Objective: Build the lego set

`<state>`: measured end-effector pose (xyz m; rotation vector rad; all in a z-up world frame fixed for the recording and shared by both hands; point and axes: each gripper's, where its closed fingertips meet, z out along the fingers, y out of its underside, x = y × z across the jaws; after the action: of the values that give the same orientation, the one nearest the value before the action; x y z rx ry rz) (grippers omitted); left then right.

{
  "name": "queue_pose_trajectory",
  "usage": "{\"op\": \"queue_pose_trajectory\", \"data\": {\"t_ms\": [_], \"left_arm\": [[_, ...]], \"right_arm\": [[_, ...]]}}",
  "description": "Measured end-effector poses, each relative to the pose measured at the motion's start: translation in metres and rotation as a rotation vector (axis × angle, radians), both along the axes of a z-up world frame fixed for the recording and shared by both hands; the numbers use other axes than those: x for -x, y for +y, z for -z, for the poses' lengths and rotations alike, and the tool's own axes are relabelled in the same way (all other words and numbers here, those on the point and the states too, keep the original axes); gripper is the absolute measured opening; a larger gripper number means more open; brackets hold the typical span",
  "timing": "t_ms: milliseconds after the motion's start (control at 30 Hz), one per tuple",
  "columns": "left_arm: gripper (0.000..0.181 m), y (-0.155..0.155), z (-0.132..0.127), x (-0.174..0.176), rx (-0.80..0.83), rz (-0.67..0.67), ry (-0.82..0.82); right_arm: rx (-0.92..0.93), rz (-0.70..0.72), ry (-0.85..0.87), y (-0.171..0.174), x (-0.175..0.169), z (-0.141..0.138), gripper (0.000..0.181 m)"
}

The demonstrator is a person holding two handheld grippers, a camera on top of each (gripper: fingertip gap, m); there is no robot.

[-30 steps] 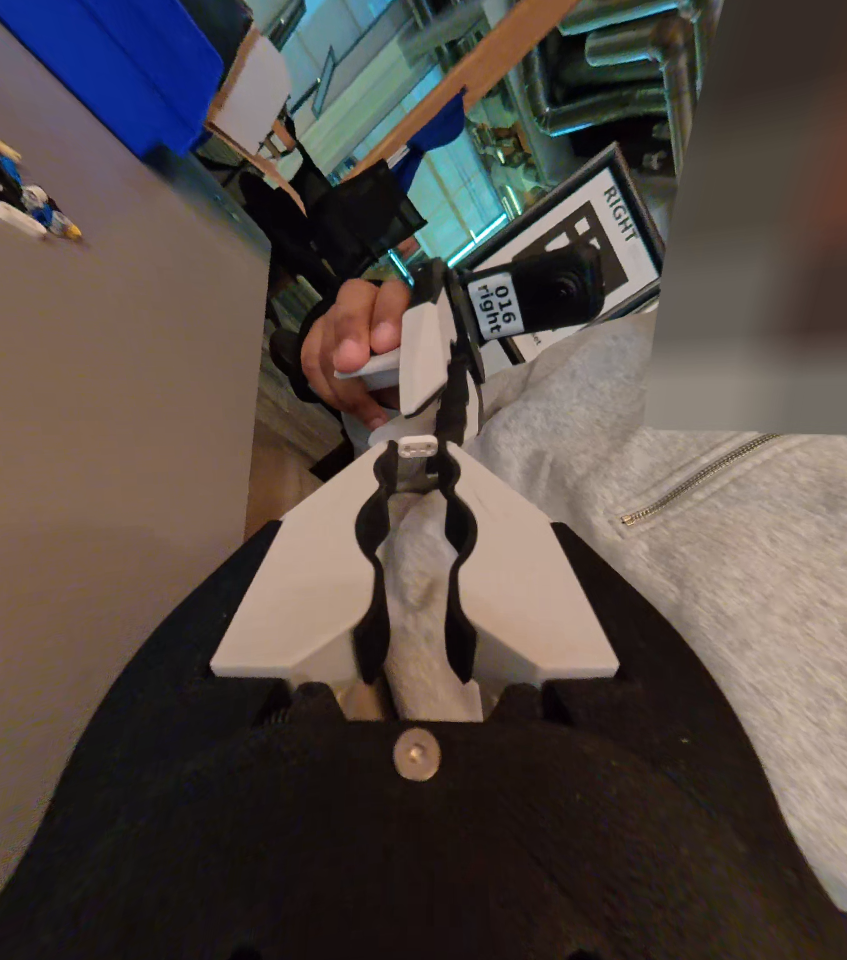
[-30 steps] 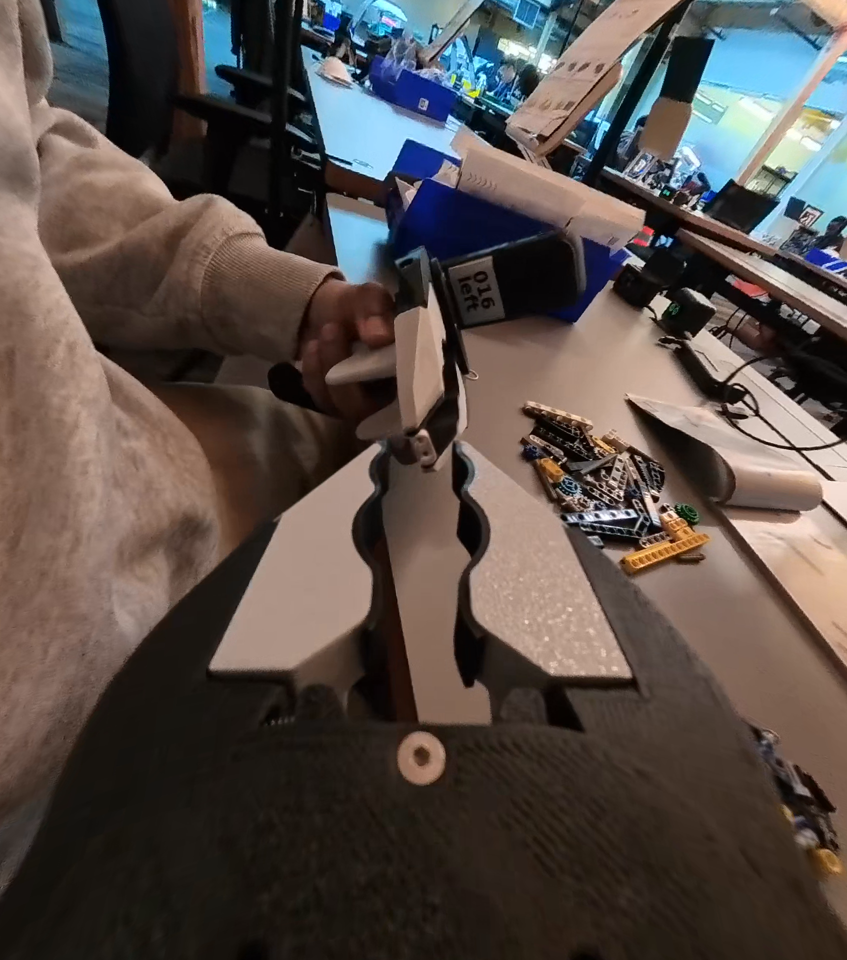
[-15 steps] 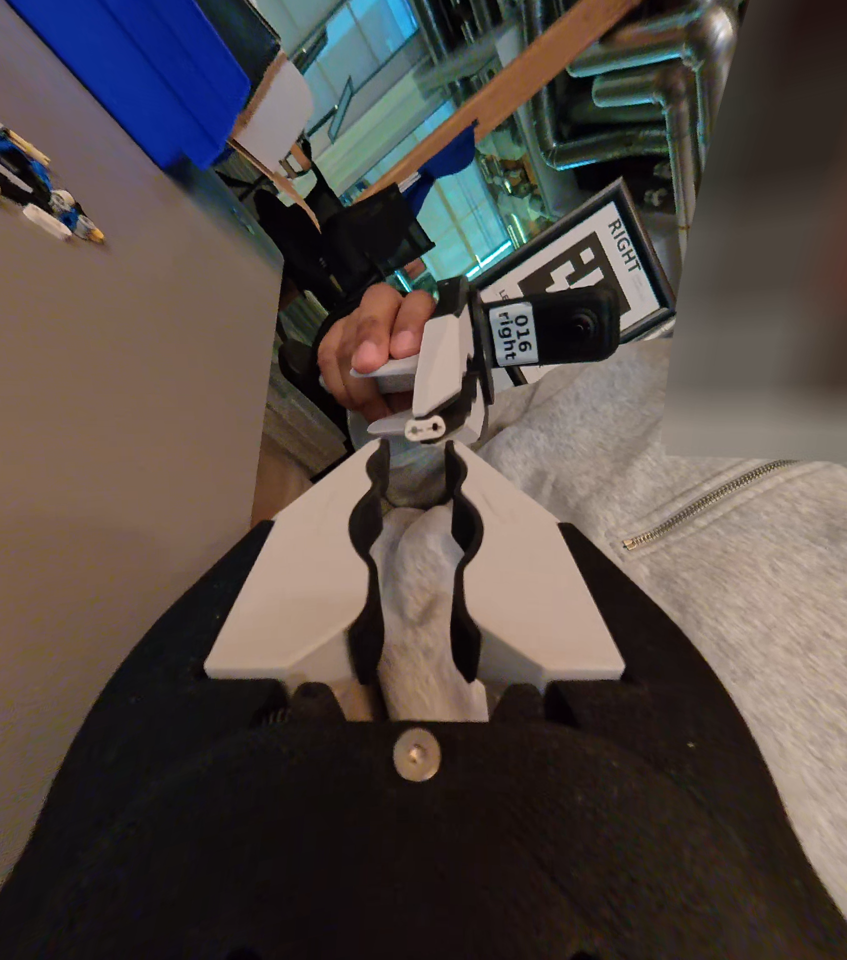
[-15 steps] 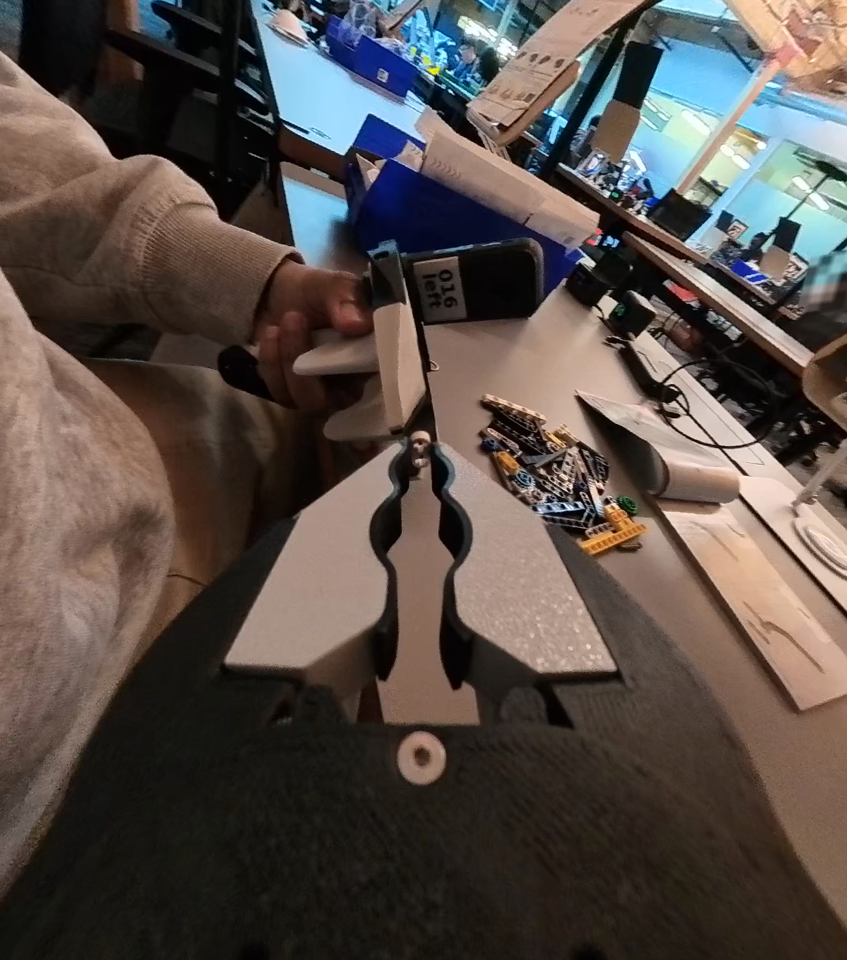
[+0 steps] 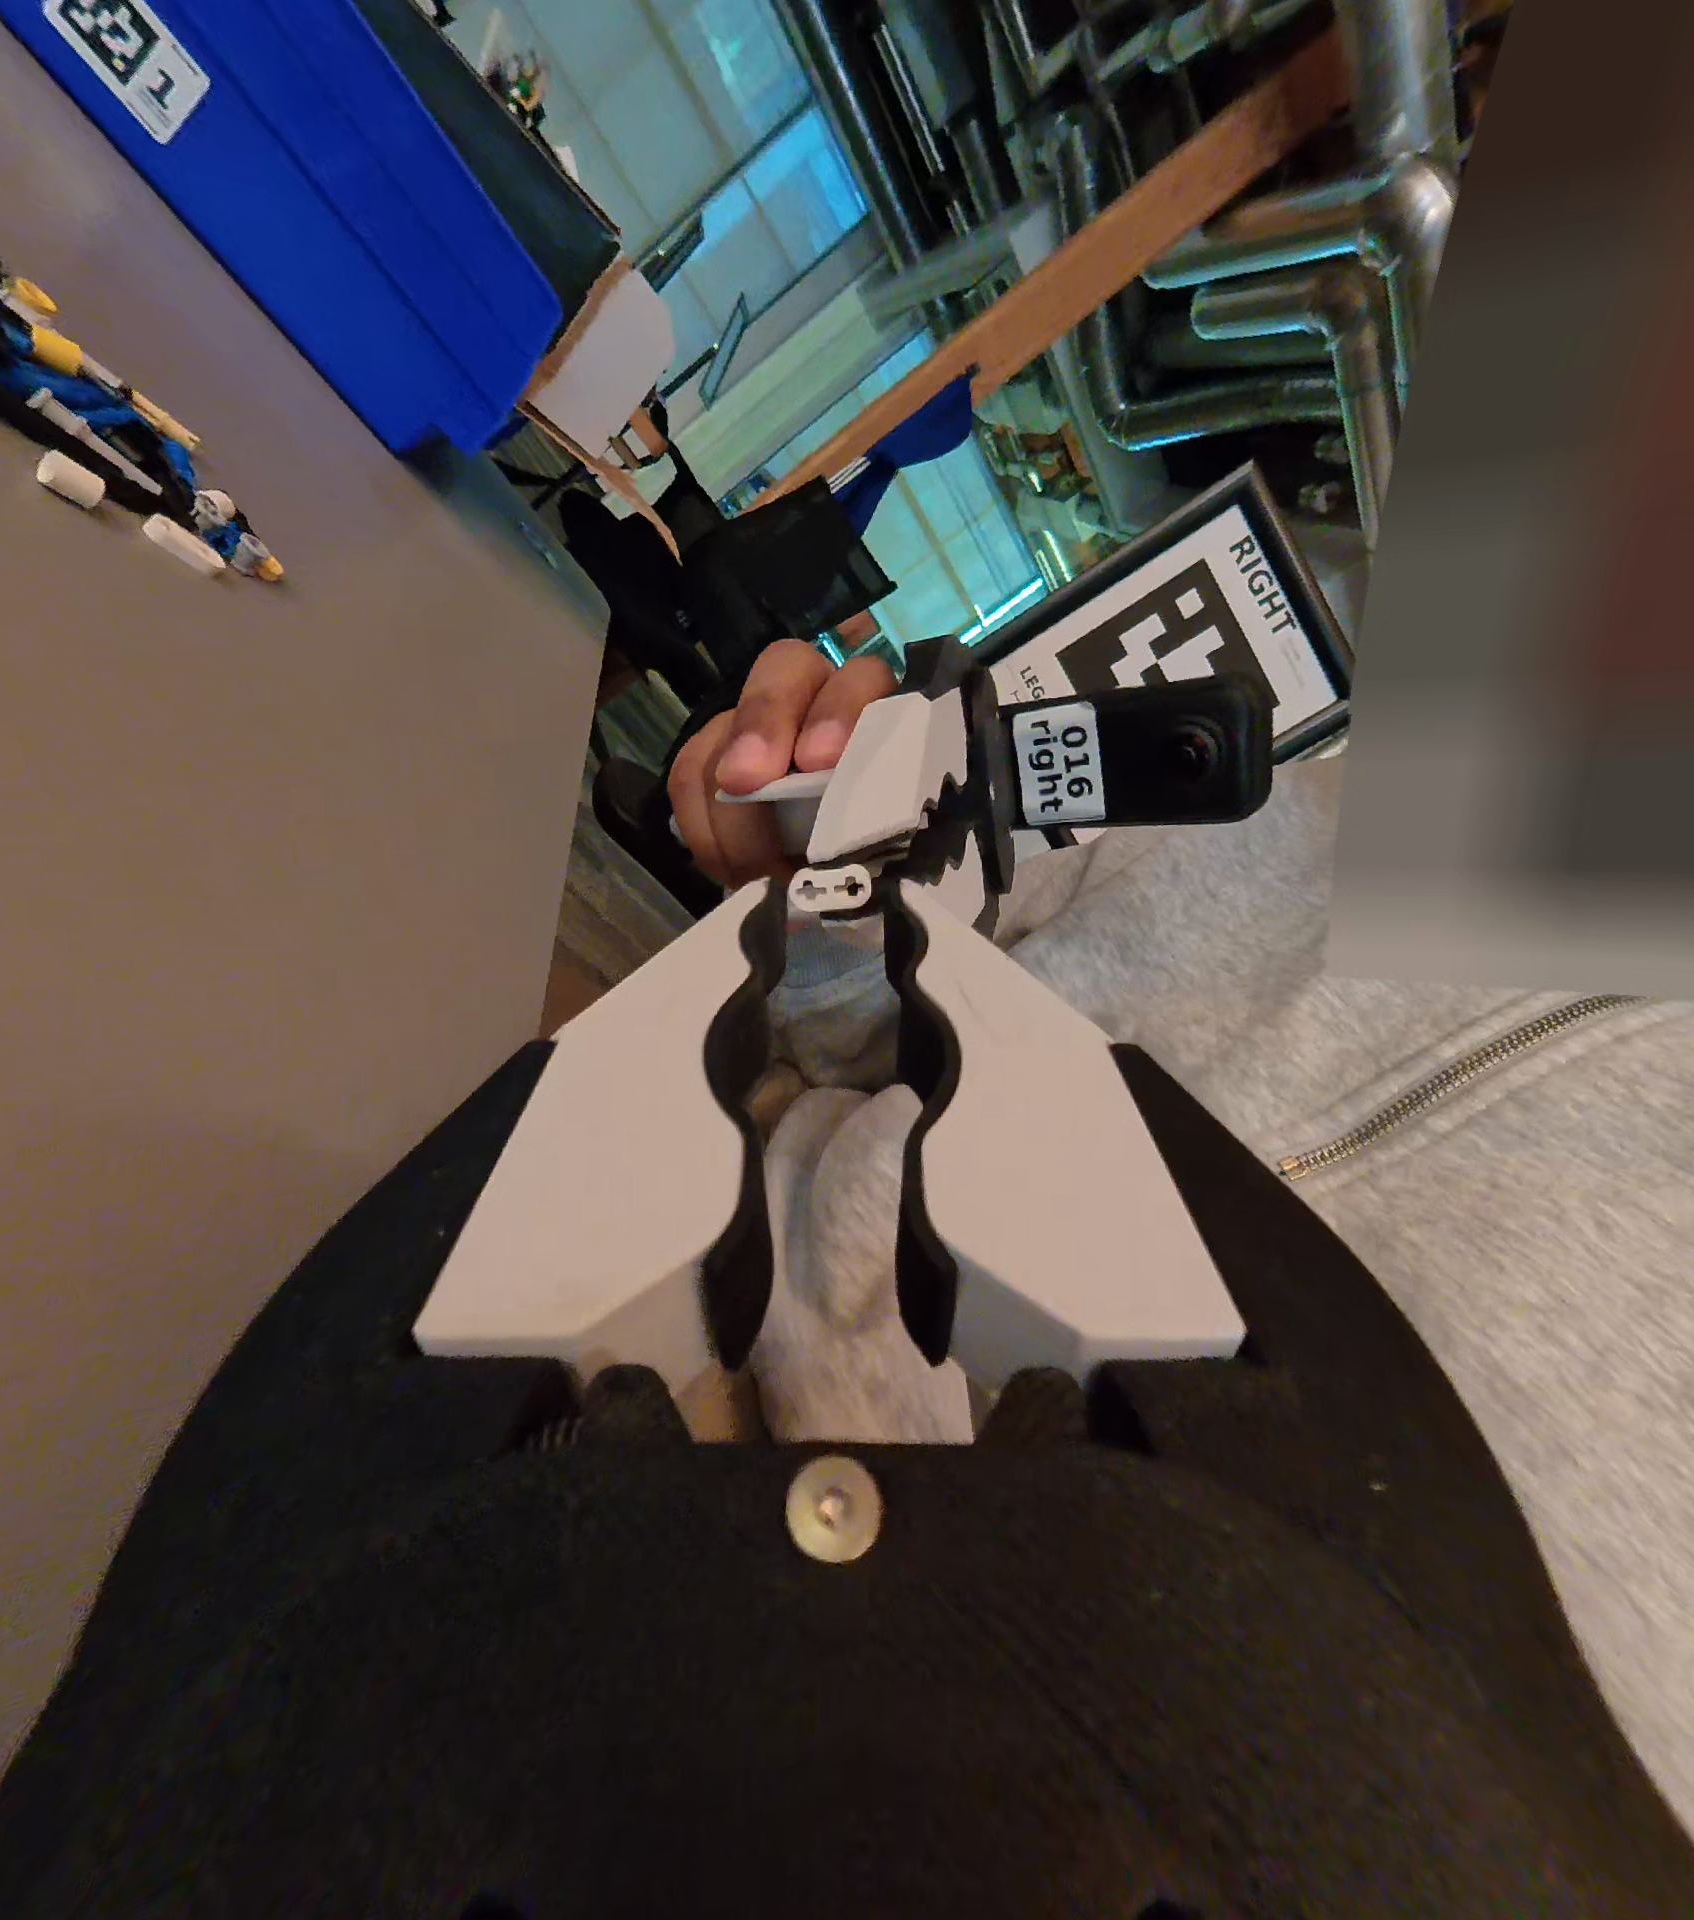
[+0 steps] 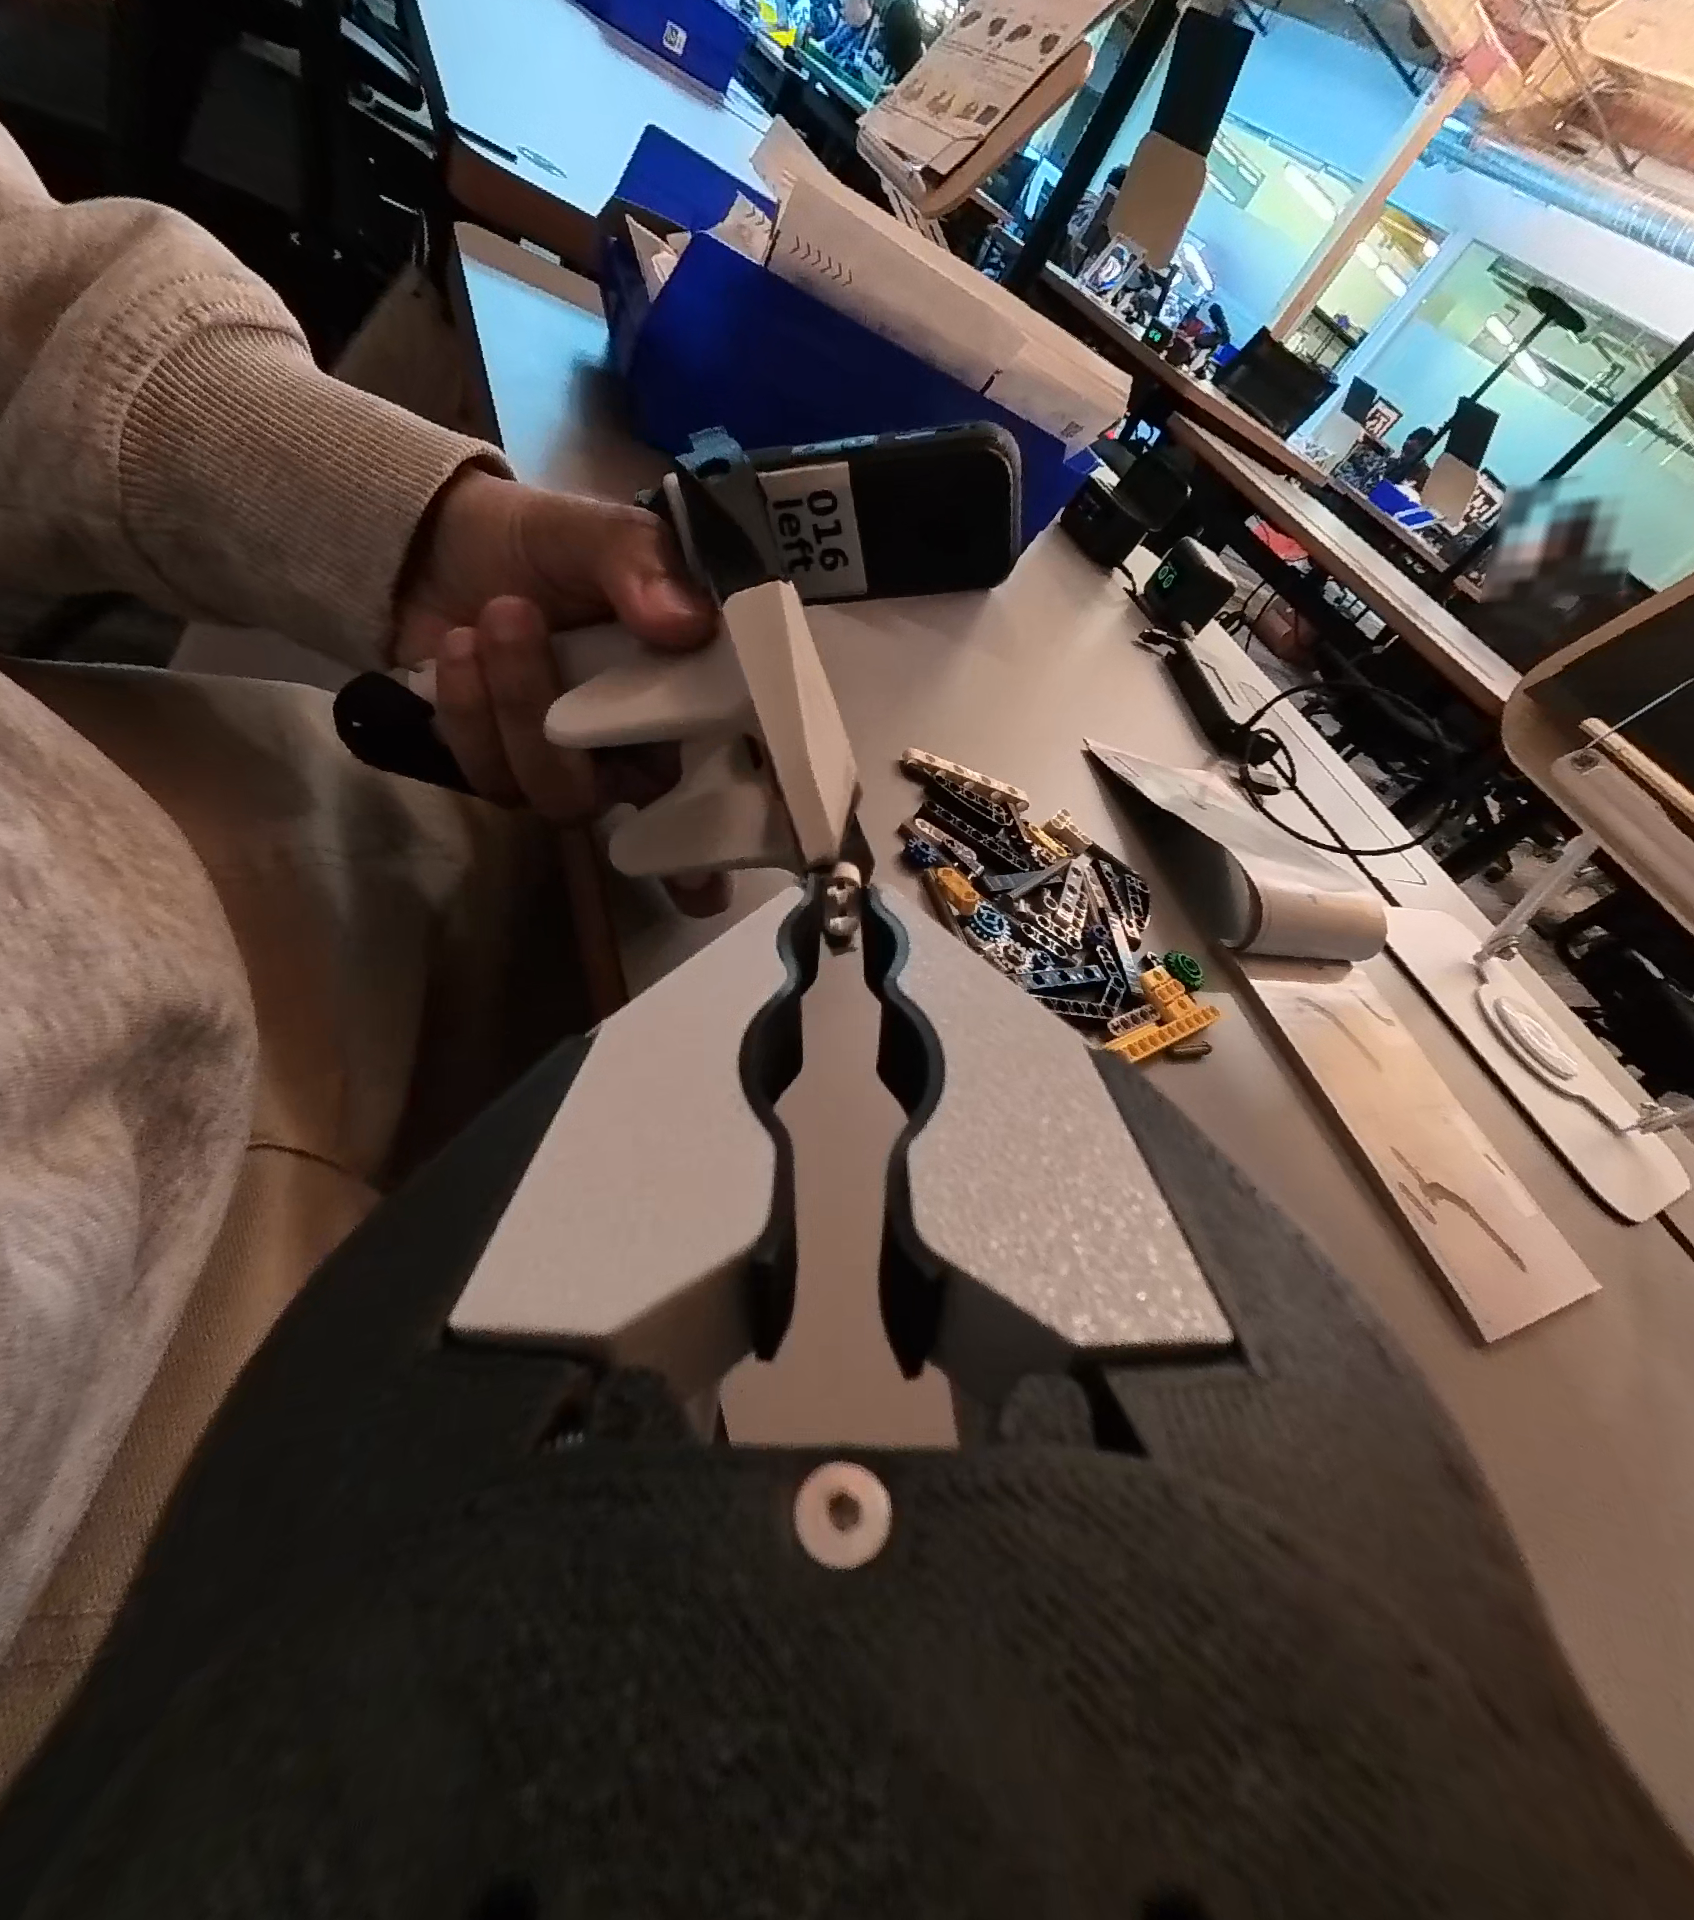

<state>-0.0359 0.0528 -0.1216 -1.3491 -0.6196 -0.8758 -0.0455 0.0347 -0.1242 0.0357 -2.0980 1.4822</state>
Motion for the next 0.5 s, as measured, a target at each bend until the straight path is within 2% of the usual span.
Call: {"op": "queue_pose_trajectory", "data": {"t_ms": [33,500], "left_arm": [[0.015,0.0,-0.0003,0.0005,-0.004,-0.002,-0.004],[0.015,0.0,-0.0001,0.0016,-0.009,0.006,-0.039]], "right_arm": [[-0.004,-0.002,0.001,-0.0002,-0.0005,0.0005,0.005],[-0.012,0.01,0.032,-0.0003,-0.0015,-0.0014,0.005]]}}
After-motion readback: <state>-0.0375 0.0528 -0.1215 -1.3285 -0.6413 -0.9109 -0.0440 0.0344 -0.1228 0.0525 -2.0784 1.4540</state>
